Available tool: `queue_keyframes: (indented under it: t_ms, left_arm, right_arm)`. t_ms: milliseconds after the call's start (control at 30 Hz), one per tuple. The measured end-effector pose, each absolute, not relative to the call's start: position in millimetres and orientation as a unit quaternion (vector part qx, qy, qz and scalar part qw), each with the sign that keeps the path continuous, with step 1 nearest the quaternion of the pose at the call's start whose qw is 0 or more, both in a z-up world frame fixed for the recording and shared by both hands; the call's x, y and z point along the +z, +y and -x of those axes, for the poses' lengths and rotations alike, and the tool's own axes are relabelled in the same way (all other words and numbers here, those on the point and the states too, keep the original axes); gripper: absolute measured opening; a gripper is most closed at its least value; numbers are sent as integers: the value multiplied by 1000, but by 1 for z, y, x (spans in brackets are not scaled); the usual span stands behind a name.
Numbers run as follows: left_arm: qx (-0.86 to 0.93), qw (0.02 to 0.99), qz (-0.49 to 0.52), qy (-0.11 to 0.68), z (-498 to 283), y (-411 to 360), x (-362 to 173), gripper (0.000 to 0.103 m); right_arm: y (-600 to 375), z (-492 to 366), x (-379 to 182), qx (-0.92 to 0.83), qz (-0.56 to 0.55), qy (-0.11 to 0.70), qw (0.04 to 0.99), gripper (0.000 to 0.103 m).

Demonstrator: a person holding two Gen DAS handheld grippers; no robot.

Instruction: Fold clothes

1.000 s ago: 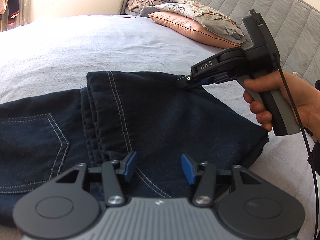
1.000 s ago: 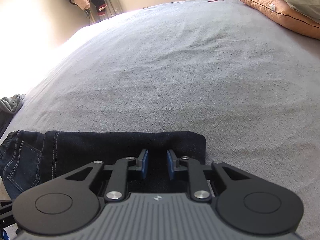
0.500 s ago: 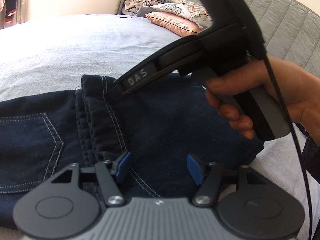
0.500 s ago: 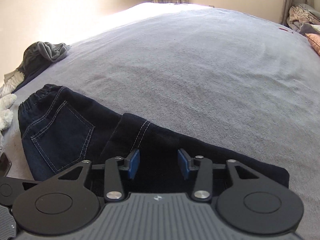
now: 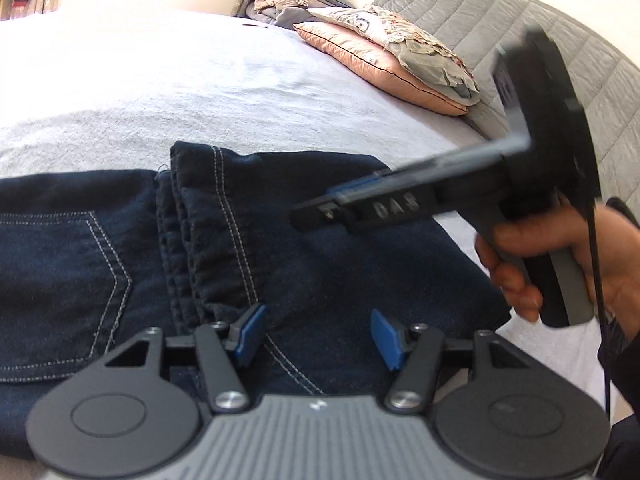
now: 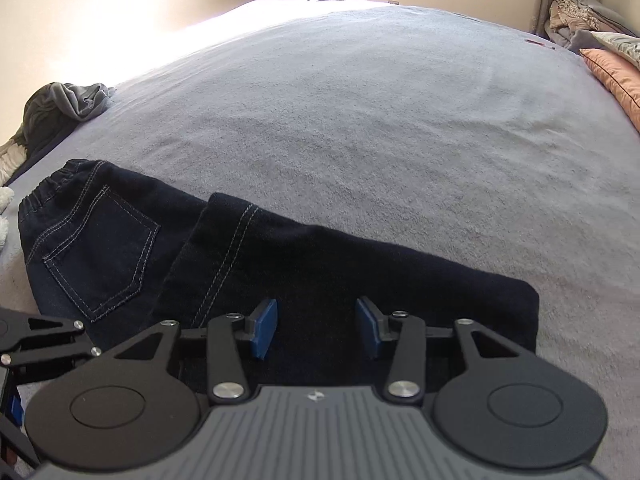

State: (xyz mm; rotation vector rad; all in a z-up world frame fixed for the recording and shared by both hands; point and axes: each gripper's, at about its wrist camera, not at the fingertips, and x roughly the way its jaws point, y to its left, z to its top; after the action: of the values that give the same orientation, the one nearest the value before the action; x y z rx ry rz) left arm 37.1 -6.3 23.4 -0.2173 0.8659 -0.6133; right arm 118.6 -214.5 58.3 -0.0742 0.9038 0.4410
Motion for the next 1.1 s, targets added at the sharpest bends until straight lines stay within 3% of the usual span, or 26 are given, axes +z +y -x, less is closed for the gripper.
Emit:
queue_keyframes:
  t_ms: [100, 233, 433, 467, 567, 733, 933, 1067, 1100]
  left_arm:
    - [-294, 842, 160, 424, -43, 10, 19, 53]
    - [-288, 844, 153, 425, -41, 6, 21, 51]
    - [-260, 860, 135, 418, -42, 6, 33, 53]
    - [-250, 865, 132, 414, -44, 9, 34, 56]
    - [-195, 881, 112, 417, -53, 14, 34, 86]
    - [-212, 859, 176, 432, -62, 27, 22, 86]
    - [-222, 861, 185, 419, -66, 20, 14, 84]
    - [-219, 869, 170, 410, -67, 17, 14, 67]
    - [-217, 870, 169, 408, -67, 18, 14, 61]
  right_arm:
    - [-243, -79, 56, 214, -10, 427, 879, 48]
    - [-259, -26, 49, 206, -55, 420, 882, 49]
    - [-237, -8, 47, 176, -14, 415, 892, 52]
    - [-236, -7, 48, 173, -13, 415, 893, 52]
    - [-231, -3, 52, 181, -9, 415, 892, 52]
    - [-212, 5, 58, 272, -23, 409, 871, 52]
    - [-160, 28, 60, 343, 64, 363, 864, 60]
    - [-146, 32, 56, 336, 101, 337, 874, 59]
    - [-143, 32, 56, 332, 109, 330, 877, 54]
